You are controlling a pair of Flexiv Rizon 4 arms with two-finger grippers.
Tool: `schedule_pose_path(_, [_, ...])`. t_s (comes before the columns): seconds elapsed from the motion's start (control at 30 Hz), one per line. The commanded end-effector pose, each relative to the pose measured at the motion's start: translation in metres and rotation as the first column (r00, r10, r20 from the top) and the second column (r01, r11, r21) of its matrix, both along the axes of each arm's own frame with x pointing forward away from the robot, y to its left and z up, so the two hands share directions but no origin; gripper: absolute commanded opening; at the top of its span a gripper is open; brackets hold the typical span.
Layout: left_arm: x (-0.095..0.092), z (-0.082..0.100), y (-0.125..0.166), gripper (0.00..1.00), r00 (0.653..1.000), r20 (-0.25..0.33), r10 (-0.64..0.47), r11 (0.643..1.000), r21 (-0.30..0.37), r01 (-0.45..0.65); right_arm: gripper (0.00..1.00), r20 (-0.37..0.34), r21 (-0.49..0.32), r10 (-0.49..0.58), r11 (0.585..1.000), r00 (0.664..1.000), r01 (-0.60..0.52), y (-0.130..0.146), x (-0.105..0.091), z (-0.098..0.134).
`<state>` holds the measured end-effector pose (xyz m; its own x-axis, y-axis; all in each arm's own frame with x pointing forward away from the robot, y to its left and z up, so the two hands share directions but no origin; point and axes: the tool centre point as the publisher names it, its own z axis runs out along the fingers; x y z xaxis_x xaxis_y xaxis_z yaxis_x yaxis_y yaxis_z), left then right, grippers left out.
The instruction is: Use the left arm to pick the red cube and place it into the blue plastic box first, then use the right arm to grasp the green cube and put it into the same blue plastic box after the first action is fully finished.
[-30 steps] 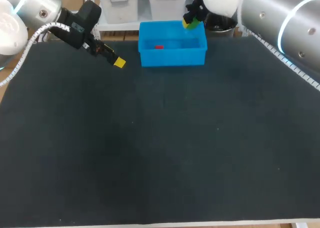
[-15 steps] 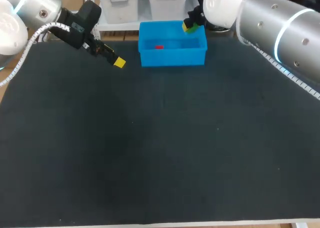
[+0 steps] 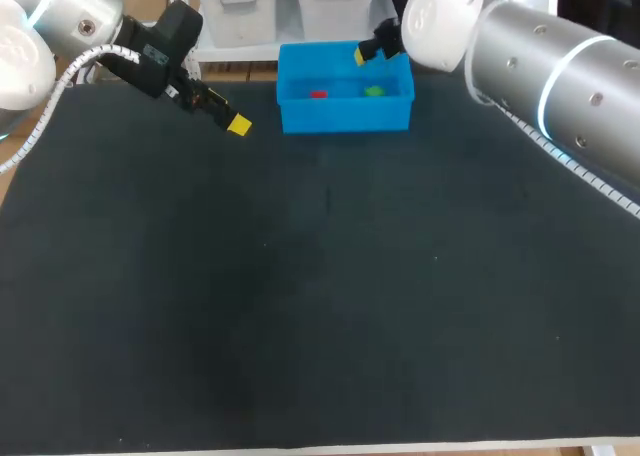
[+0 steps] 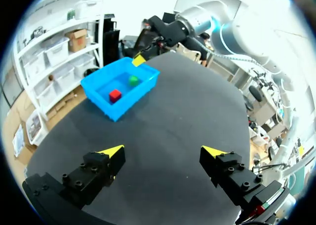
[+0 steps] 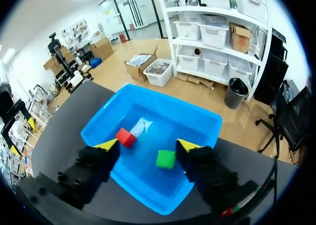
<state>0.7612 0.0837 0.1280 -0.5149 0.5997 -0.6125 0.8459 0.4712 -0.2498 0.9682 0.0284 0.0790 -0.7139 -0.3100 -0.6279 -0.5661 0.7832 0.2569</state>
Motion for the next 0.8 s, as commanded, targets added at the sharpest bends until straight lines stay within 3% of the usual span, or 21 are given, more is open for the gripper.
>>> schedule_pose_path(0.03, [0.0, -0.001, 0.001, 1.0, 1.0, 0.002, -0.003, 1.0, -0.004, 0.003, 1.0, -0.196, -0.017, 0.117, 0.992, 0.974, -0.122, 0.006, 0.029, 0.009])
schedule_pose_path(0.5, [0.0, -0.001, 0.001, 1.0, 1.0, 0.002, -0.003, 1.0, -0.004, 0.003, 1.0, -0.154, 0.017, 0.068, 0.998, 0.986, -0.067, -0.006, 0.012, 0.038])
schedule_pose_path(0.8, [0.0, -0.001, 0.001, 1.0, 1.0, 0.002, -0.003, 1.0, -0.004, 0.003, 1.0, -0.154, 0.017, 0.068, 0.998, 0.986, -0.067, -0.006, 0.012, 0.038])
